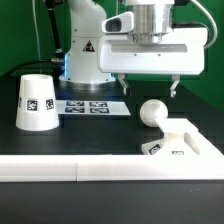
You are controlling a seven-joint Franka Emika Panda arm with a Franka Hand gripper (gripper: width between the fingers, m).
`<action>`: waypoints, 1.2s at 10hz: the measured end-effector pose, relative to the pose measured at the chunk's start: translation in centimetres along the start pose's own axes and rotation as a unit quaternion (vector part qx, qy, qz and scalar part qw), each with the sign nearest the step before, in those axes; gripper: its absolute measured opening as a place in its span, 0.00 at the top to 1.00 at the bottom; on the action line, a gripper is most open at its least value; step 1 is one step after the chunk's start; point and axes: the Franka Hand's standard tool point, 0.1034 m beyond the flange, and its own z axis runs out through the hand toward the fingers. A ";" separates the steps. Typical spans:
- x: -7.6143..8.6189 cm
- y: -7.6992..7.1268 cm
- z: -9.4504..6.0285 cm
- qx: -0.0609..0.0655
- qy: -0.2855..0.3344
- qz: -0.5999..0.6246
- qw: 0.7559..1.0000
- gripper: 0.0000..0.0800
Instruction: Assemble lamp
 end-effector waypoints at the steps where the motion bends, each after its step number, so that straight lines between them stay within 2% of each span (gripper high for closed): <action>1: -0.1 0.0 0.0 -0.002 -0.006 0.005 1.000 0.13; 3: -0.1 0.0 0.0 -0.002 -0.011 0.010 1.000 0.13; 6: -0.5 -0.1 0.0 -0.015 -0.060 -0.038 0.997 0.13; 8: -0.3 0.7 -0.1 -0.029 -0.122 -0.046 0.991 0.13; 10: -0.5 0.4 0.1 -0.038 -0.161 -0.051 0.985 0.13; 11: -0.9 0.0 -0.1 -0.040 -0.195 -0.058 0.978 0.13; 12: -0.8 -0.9 -0.2 -0.030 -0.232 -0.064 0.970 0.13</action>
Offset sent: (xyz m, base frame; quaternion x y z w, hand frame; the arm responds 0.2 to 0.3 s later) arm 0.0021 0.0116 -0.0004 -0.0083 -0.0377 -0.0455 0.9982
